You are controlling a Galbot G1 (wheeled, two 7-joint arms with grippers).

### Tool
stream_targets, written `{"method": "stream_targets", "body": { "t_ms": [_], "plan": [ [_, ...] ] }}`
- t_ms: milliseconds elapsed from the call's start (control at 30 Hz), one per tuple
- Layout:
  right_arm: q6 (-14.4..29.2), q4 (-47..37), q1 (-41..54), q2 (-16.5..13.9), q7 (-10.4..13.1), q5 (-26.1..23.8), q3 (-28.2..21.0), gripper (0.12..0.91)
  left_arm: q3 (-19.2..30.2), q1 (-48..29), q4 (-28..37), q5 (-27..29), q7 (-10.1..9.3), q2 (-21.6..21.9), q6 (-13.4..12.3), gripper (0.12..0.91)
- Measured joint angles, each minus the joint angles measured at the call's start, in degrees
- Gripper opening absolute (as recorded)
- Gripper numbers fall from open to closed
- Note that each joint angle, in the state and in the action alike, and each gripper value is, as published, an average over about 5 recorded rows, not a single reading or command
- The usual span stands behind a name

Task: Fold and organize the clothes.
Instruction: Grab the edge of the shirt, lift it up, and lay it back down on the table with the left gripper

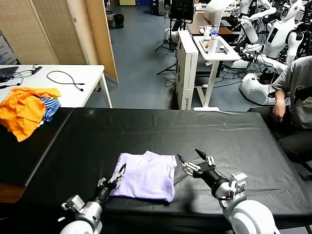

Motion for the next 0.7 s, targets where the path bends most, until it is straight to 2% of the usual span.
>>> {"method": "stream_targets", "body": {
  "t_ms": [200,367,433,533,700],
  "plan": [
    [0.0,-0.1,-0.1,0.1,0.0,-0.3,0.0,0.907,-0.7,-0.1,0.5,-3.1,-0.1,0.0,1.2,0.596],
    [0.1,-0.1,0.0,0.2,0.0,-0.5,0.0,0.907,-0.7,-0.2,0.6,-3.2,-0.23,0.0,1.4,0.304],
    [0.1,-0.3,0.0,0.2,0.0,-0.6,0.0,0.907,-0.7,-0.2,0.5,-3.1,-0.4,0.0,1.4,0.209],
    [0.1,-0.5,-0.1,0.3,0.0,-1.1,0.0,0.907,-0.7,-0.2,0.1,-2.2,-1.3,0.1,1.4,0.17],
    [0.4,-1.3,-0.6,0.3,0.0,-3.5,0.0,0.907,-1.2,-0.2,-1.0,3.4,-3.5,0.7,0.5,0.171]
  ]
}}
